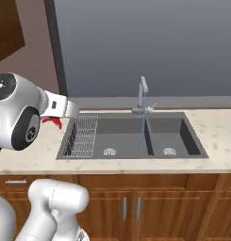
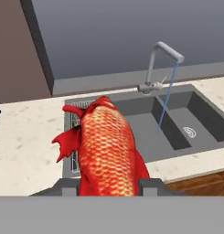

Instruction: Take the fish out of the fridge, briefly rinse it in the sink, and place it on the tray next to the sink.

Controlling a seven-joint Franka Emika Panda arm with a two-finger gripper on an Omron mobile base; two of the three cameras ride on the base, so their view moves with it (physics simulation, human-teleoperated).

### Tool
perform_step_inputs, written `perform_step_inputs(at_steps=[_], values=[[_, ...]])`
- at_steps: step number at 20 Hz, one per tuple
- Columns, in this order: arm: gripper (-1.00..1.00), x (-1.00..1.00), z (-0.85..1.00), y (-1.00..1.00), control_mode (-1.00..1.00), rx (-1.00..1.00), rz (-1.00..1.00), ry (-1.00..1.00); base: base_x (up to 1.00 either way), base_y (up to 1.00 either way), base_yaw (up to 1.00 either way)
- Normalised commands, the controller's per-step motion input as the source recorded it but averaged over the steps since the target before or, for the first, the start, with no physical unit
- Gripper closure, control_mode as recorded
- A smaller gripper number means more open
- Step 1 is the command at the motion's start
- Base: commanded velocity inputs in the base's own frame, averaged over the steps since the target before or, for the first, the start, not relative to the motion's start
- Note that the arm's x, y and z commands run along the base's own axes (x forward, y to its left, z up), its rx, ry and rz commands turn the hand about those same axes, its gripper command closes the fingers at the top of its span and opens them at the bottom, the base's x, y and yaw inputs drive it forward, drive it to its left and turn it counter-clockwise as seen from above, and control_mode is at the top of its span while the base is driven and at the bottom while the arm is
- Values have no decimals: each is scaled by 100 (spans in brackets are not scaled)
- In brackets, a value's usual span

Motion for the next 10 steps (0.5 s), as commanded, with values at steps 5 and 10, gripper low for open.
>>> perform_step_inputs(at_steps=[5,10], values=[[100,0,0,0,100,0,0,0,-6,-100,-11],[100,0,0,0,100,0,0,0,3,-100,-12]])
